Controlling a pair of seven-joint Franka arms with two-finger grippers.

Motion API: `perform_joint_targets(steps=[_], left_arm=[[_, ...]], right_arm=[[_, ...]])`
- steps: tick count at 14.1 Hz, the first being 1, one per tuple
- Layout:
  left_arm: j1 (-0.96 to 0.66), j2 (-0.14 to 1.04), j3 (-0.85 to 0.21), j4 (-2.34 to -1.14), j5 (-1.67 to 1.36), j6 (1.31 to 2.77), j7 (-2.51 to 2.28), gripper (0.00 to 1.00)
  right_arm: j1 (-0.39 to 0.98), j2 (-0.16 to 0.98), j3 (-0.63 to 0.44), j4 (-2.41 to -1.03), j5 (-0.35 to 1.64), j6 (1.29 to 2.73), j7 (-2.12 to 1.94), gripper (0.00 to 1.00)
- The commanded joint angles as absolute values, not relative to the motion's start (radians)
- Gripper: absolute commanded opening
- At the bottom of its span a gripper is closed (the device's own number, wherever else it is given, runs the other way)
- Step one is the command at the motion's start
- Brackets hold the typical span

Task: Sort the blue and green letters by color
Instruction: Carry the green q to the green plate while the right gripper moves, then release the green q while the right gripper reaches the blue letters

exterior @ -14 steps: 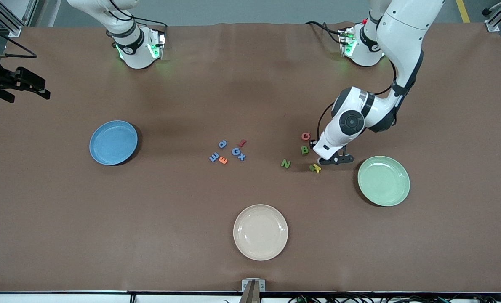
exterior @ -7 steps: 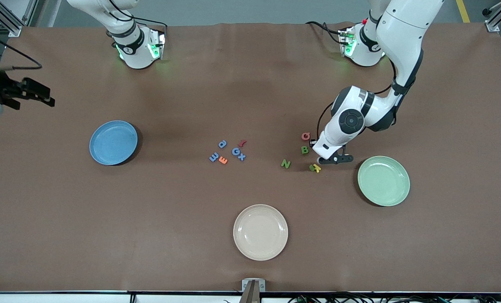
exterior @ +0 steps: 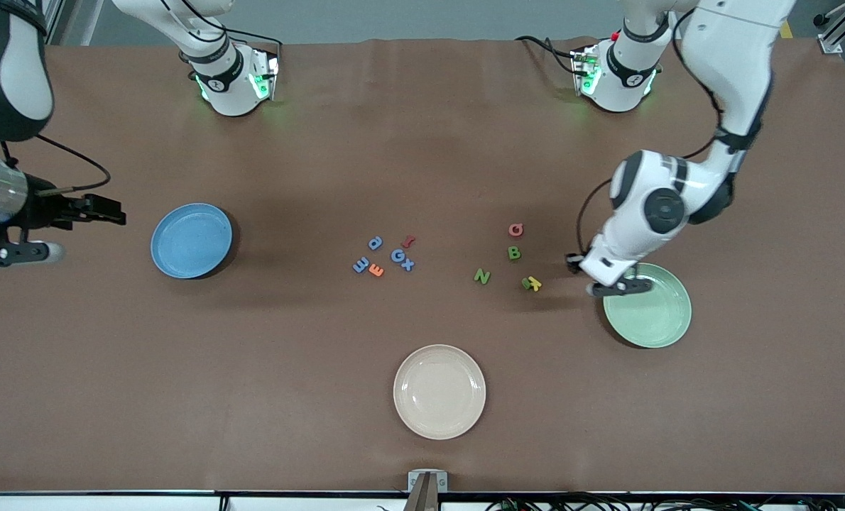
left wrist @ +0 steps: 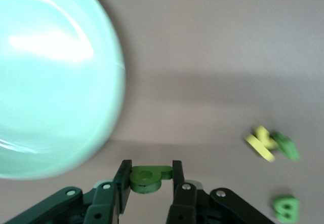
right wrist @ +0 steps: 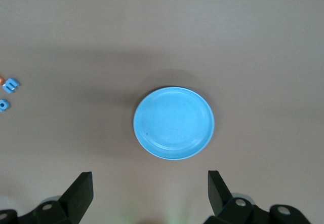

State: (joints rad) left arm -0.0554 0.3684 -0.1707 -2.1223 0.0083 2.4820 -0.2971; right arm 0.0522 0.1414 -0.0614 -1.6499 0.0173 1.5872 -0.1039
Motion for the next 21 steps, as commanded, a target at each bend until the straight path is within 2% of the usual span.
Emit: perform_joint_targets(steps=[1,4,5,6,8,15,16,18,21], left_arm=[[0.004,0.397,-0.166,-2.071,0.011,2.477,-0.217,0.0],[0.084,0.465,-0.167,-2.001,0.112,2.477,-0.189,0.02],[0.097,0.483,-0.167,-1.982,0.129,2.477,-0.19,0.09],[0.1,0.495,-0.167,-1.97,0.129,2.477,-0.192,0.29],[0.103,0.502,-0.166,-1.95,0.129,2.477,-0.193,1.0],[0.02,0.457,-0.204,-1.939,0.124,2.442,-0.378,1.0],[-0.021,0.459,-0.204,-1.939,0.126,2.442,-0.462,1.0],[-0.104,0.466,-0.204,-1.931,0.123,2.442,-0.601,0.98],[-0.207,0.495,-0.204,-1.916,0.126,2.442,-0.806,0.86]], right_arm=[[0.145,0.161,-0.06,-1.624,0.009,1.606,0.079,1.0],[0.268,0.216,-0.06,-1.66,0.079,1.73,0.304,1.0],[0.308,0.235,-0.06,-1.687,0.1,1.8,0.383,1.0],[0.349,0.247,-0.06,-1.722,0.1,1.877,0.452,1.0],[0.422,0.262,-0.061,-1.811,0.1,2.047,0.654,1.0],[0.532,0.408,-0.063,-1.85,0.081,2.267,1.017,0.98],[0.549,0.42,-0.063,-1.871,0.081,2.31,1.063,0.88],[0.561,0.436,-0.063,-1.911,0.081,2.367,1.127,0.75],[0.601,0.477,-0.063,-1.93,0.081,2.414,1.205,0.68]])
